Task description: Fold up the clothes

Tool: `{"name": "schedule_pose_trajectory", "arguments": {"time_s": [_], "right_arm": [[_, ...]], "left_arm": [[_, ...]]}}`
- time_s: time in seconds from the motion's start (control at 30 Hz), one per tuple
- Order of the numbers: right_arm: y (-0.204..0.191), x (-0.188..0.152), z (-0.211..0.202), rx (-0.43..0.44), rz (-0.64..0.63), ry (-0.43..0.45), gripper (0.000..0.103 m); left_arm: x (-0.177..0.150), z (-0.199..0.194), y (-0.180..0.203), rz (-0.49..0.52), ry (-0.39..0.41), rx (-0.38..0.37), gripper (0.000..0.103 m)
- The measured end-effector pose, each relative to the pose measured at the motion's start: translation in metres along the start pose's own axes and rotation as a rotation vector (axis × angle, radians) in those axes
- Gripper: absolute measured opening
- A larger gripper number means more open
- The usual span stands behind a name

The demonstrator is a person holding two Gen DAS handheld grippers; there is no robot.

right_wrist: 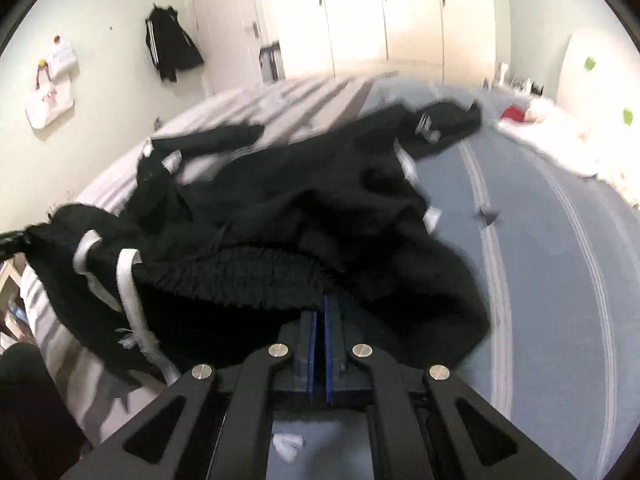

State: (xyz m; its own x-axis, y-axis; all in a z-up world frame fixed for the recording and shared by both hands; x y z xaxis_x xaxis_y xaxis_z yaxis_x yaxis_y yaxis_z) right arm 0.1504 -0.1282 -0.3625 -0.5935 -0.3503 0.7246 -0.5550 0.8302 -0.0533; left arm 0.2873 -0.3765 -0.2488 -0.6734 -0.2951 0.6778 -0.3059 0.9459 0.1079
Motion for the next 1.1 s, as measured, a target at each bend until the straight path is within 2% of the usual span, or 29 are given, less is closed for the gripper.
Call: {"name": "schedule_pose_trajectory", "arguments": {"time_s": [0.2,0.3,0.43,0.5,0.67,0.73,0.87,1.0,1.07,1.1], "right_arm": [[0.016,0.015,-0.086,-0.079,0.045,0.109,0.003],[0.019,0.008,-0.104,-0.124,0.049,0.076,0.003],[0.016,-0.023,-0.067,-0.151,0.011,-0.039,0.004],[0.012,-0.037,-0.041,-0.148,0.018,-0.094,0.006],[0.006,-0.059,0.004,-0.185,0.044,-0.178,0.008],[0.012,-0.066,0.013,-0.183,0.077,-0.208,0.011],[0.014,-0.067,0.011,-0.203,0.063,-0.191,0.013],[0.022,-0.069,0.013,-0.196,0.078,-0.188,0.017],[0.026,-0.061,0.008,-0.175,0.099,-0.155,0.004],[0.028,-0.055,0.001,-0.174,0.108,-0.123,0.004]], "left_arm": [[0.001,-0.042,0.038,0.04,0.05,-0.035,0.01],[0.001,-0.057,0.047,0.048,0.076,-0.025,0.01],[0.003,-0.061,0.043,0.033,0.081,-0.012,0.01],[0.006,-0.06,0.038,0.034,0.087,0.023,0.01],[0.015,-0.062,0.014,-0.011,0.095,0.082,0.01],[0.016,-0.061,0.007,-0.018,0.084,0.073,0.01],[0.01,-0.053,0.007,0.032,0.064,0.103,0.01],[0.0,-0.042,-0.001,-0.009,0.032,0.094,0.01],[-0.007,-0.035,-0.004,-0.006,0.01,0.114,0.01],[-0.01,-0.033,-0.005,0.0,0.003,0.124,0.01]]}}
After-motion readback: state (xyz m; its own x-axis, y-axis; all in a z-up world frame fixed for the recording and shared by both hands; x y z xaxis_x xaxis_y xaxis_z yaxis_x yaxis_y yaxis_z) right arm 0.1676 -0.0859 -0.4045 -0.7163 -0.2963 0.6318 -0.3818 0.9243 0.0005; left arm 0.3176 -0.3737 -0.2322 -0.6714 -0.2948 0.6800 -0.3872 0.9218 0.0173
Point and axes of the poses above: each gripper's, at about its wrist camera, not at the fingertips, and z roughly the way its jaws point, y to its right, x to its top, the point moved 3 cm from there along z, roughly the way its jaws point, and after that the axes turned 4 degrees about -x, right-handed, at the moved point
